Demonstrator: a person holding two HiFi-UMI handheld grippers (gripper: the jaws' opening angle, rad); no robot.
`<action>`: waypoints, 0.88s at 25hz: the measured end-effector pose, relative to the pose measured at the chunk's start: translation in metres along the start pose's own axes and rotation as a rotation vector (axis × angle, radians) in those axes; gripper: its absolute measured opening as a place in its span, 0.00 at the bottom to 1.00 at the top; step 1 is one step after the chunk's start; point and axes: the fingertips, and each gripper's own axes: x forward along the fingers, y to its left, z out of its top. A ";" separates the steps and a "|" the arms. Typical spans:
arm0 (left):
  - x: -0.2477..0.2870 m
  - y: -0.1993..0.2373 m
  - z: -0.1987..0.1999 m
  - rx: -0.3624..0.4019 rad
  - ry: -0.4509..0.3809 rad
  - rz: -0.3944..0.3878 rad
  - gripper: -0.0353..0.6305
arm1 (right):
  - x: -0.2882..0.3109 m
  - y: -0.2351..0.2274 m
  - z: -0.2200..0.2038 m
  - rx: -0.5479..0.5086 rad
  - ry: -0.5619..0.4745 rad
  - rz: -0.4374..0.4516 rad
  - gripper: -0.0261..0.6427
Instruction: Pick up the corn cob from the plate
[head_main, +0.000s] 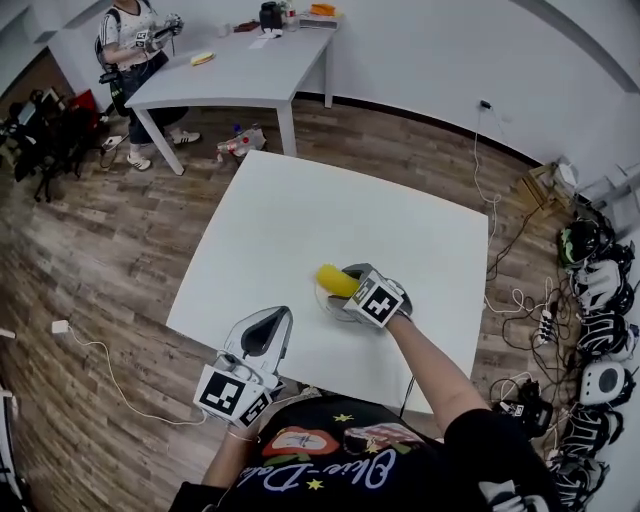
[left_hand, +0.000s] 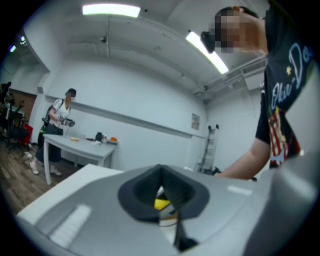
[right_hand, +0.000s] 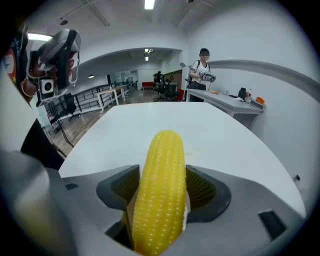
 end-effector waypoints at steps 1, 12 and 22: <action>-0.001 0.001 0.000 0.003 0.000 0.007 0.05 | 0.001 -0.001 -0.001 -0.001 -0.001 -0.010 0.44; 0.006 0.014 0.001 -0.014 -0.007 -0.003 0.05 | -0.037 -0.003 0.024 0.240 -0.190 -0.055 0.43; 0.048 -0.013 0.000 0.018 -0.009 -0.089 0.05 | -0.157 0.018 0.034 0.431 -0.587 -0.120 0.43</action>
